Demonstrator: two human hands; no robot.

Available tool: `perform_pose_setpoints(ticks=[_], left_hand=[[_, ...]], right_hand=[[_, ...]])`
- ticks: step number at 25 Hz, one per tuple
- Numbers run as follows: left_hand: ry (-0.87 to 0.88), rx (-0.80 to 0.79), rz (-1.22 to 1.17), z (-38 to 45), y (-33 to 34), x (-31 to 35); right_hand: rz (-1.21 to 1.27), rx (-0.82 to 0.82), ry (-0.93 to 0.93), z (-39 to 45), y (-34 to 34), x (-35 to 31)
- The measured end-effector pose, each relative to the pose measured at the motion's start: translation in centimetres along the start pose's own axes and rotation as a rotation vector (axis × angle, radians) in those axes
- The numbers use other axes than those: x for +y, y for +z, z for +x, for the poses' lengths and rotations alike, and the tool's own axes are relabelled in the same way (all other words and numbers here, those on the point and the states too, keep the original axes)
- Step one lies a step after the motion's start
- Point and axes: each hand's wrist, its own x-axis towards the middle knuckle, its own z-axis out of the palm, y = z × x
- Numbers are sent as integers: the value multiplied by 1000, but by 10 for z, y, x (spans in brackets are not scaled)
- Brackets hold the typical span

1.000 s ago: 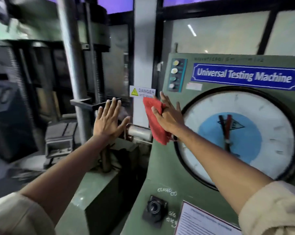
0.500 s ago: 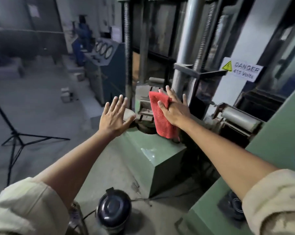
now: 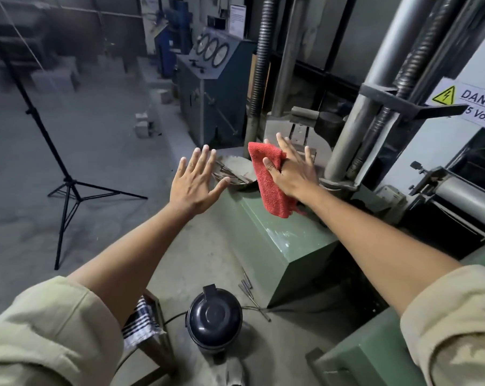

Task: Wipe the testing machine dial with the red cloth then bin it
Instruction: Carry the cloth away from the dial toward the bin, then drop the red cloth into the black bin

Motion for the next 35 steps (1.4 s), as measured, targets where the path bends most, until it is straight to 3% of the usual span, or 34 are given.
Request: perform_pose_setpoints(ticks=[9,25,35], left_hand=[[-57,-27,15,1,-4,-36],[-80,-110,43,24,57,-60],[-187,-399,41,-67,206,-104]], right_hand=[[34,20,-33,23,14,-31],[48,-137,19,43,88,-22],[93,-633,69,-60,293,2]])
